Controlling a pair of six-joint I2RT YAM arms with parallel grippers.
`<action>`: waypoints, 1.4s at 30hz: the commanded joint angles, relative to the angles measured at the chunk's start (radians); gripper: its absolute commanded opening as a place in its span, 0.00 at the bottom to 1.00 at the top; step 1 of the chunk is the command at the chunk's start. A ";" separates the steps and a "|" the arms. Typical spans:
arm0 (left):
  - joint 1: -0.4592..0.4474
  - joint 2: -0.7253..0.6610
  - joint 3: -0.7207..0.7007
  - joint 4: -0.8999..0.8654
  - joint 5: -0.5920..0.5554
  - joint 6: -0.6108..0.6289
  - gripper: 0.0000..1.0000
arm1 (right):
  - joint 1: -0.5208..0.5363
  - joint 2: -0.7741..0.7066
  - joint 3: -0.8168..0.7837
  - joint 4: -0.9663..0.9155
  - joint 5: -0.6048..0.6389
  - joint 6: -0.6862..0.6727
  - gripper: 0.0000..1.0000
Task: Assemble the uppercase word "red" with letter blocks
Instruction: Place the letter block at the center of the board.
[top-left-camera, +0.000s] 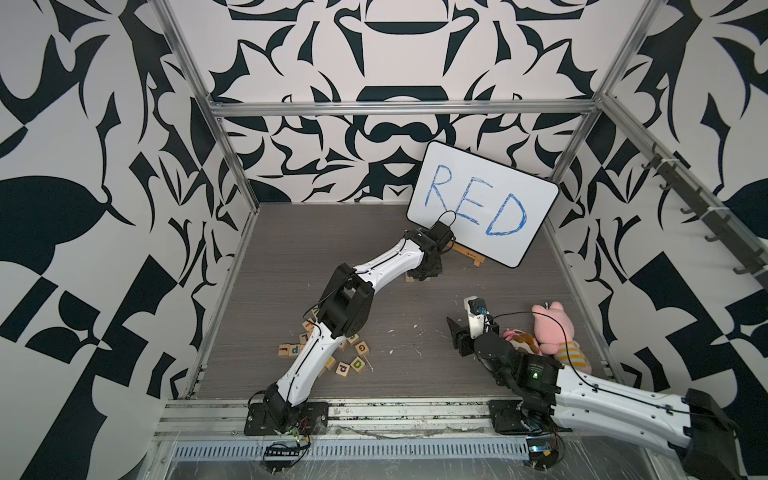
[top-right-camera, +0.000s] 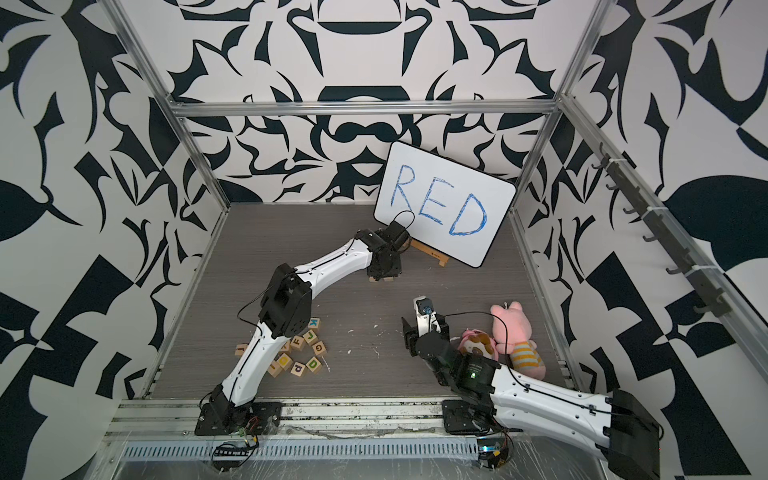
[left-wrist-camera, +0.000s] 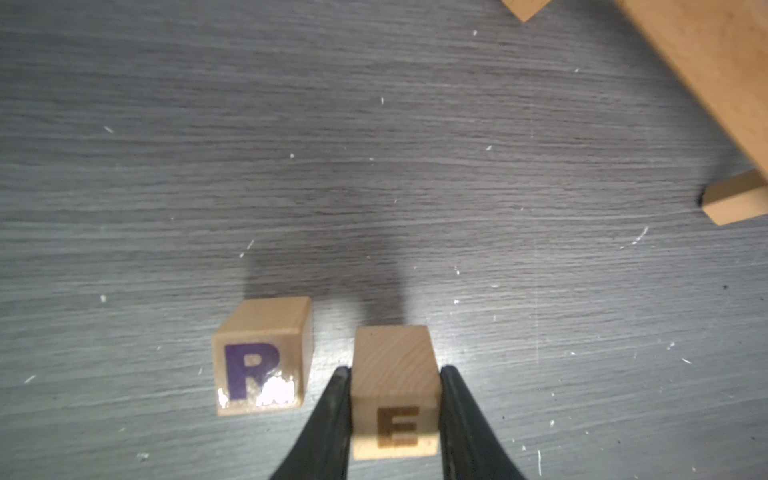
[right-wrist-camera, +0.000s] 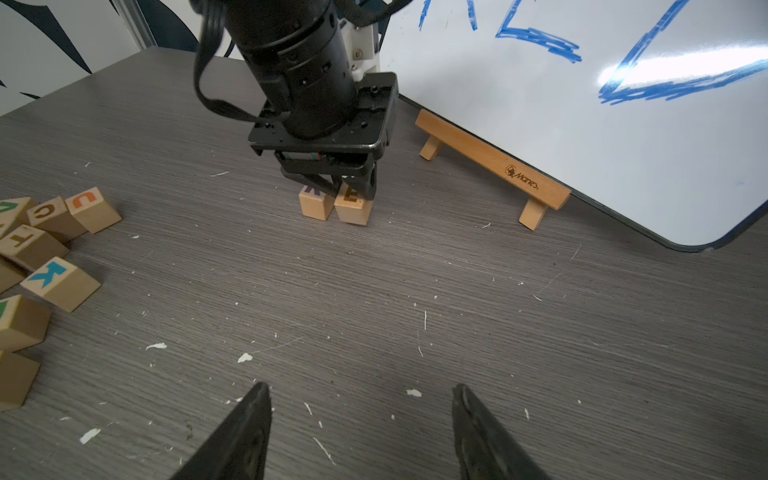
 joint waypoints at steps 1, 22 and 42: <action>0.007 0.032 0.033 -0.036 -0.016 0.017 0.34 | 0.002 -0.005 -0.004 0.039 0.006 -0.003 0.67; 0.011 0.064 0.043 -0.044 -0.031 0.041 0.39 | 0.002 -0.009 -0.010 0.055 0.020 -0.005 0.68; 0.020 0.099 0.087 -0.053 -0.054 0.058 0.37 | 0.002 -0.017 -0.018 0.061 0.024 -0.004 0.68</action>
